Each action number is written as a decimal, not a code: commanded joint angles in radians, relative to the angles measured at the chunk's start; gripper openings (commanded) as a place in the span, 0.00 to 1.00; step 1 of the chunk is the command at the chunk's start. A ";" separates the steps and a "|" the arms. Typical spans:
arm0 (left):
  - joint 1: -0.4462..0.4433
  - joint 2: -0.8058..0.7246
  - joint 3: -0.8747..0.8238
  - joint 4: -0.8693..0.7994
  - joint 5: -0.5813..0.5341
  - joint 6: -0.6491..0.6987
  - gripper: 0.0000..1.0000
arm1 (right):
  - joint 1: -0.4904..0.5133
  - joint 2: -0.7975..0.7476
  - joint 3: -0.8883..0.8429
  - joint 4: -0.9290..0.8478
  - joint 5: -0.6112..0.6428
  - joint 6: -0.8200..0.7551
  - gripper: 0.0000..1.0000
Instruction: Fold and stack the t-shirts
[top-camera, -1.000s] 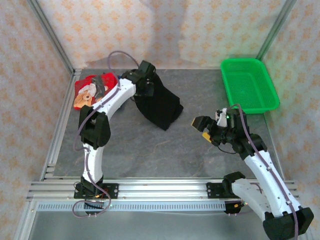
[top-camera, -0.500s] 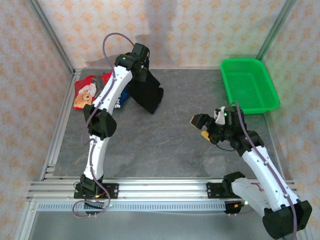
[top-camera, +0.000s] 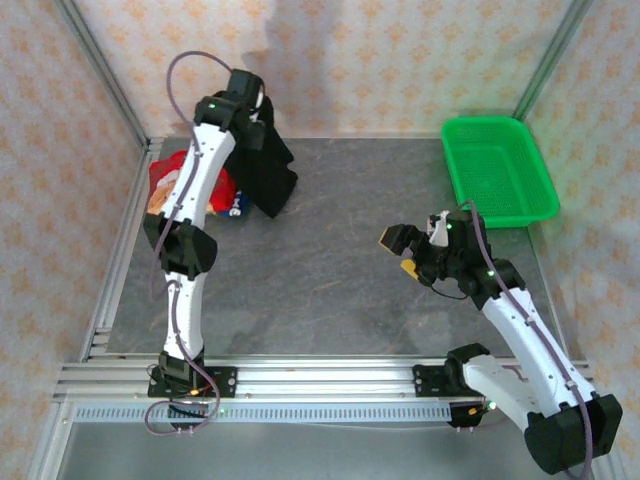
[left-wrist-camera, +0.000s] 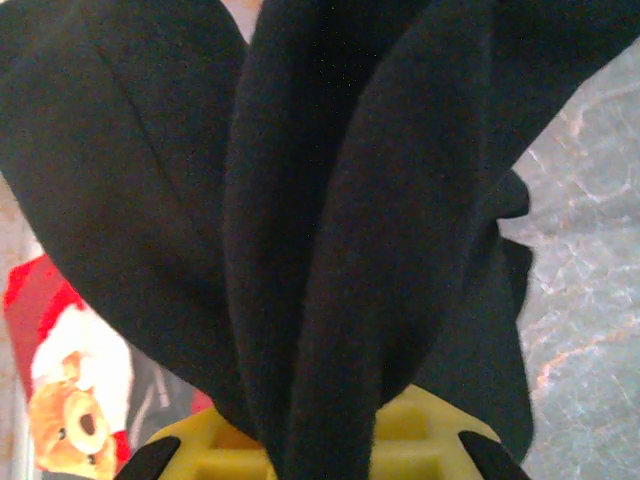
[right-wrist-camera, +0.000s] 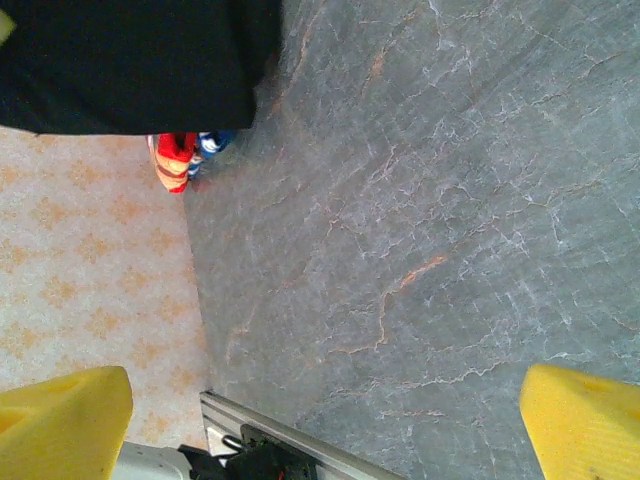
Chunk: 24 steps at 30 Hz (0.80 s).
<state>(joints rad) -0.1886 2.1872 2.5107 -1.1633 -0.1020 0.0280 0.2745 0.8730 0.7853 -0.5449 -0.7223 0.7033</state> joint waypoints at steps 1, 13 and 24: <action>0.046 -0.101 0.045 0.025 0.015 0.009 0.00 | 0.007 0.011 0.019 0.027 0.004 -0.001 0.99; 0.276 -0.210 -0.270 0.136 0.121 -0.019 0.00 | 0.009 0.050 0.035 0.033 -0.006 0.007 0.99; 0.529 0.019 -0.383 0.227 0.155 -0.223 0.85 | 0.014 0.136 0.084 0.021 -0.011 0.003 0.99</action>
<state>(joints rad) 0.2867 2.1227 2.0308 -0.9310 0.0452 -0.0883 0.2790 0.9936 0.8131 -0.5301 -0.7261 0.7105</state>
